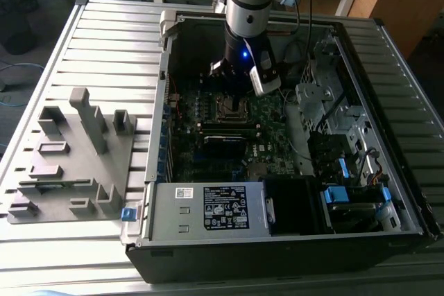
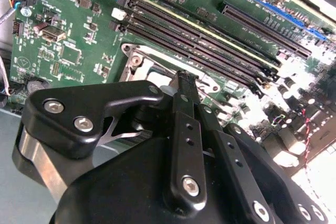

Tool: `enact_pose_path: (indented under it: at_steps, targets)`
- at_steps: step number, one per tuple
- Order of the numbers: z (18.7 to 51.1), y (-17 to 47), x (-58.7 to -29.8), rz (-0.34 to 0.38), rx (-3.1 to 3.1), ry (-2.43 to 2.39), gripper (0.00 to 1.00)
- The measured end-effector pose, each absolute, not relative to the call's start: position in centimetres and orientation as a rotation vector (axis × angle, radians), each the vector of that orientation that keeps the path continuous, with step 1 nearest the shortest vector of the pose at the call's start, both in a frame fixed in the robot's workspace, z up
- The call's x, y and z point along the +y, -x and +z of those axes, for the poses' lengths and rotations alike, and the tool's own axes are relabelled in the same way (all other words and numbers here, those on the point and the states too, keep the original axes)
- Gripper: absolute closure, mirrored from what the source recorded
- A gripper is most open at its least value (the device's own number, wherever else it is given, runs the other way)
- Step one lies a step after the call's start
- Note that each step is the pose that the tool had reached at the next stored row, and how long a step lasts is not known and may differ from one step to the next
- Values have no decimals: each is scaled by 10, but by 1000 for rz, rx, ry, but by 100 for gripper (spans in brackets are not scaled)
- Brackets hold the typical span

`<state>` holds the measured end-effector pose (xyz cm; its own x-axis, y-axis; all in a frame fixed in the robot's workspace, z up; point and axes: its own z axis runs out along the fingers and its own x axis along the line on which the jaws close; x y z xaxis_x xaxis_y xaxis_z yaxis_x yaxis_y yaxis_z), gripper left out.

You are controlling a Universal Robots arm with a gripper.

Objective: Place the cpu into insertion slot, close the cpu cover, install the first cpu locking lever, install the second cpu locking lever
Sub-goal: 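Install the second cpu locking lever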

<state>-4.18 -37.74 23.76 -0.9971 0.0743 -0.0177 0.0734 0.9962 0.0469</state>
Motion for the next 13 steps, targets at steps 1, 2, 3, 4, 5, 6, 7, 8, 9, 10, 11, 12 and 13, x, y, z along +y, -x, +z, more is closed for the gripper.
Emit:
enact_pose_path:
  at_steps: [1, 2, 3, 4, 5, 6, 7, 8, 9, 10, 11, 12, 13]
  targets:
    - [237, 42, -378, 72, 3119, -115, 89]
    - [237, 42, -378, 72, 3119, -115, 89]
    - [237, 43, -378, 72, 3119, -115, 89]
    - [237, 44, -378, 72, 3118, -115, 89]
    - [236, 45, -378, 72, 3118, -115, 89]
    - [236, 45, -378, 72, 3117, -115, 89]
    - [235, 46, -378, 72, 3117, -115, 89]
    - [234, 47, -378, 72, 3117, -115, 89]
    - [233, 48, -378, 72, 3117, -115, 89]
    - [233, 49, -378, 72, 3116, -115, 89]
    - [233, 49, -378, 72, 3117, -115, 89]
    - [233, 49, -378, 72, 3116, -115, 89]
    - [233, 49, -378, 72, 3116, -115, 89]
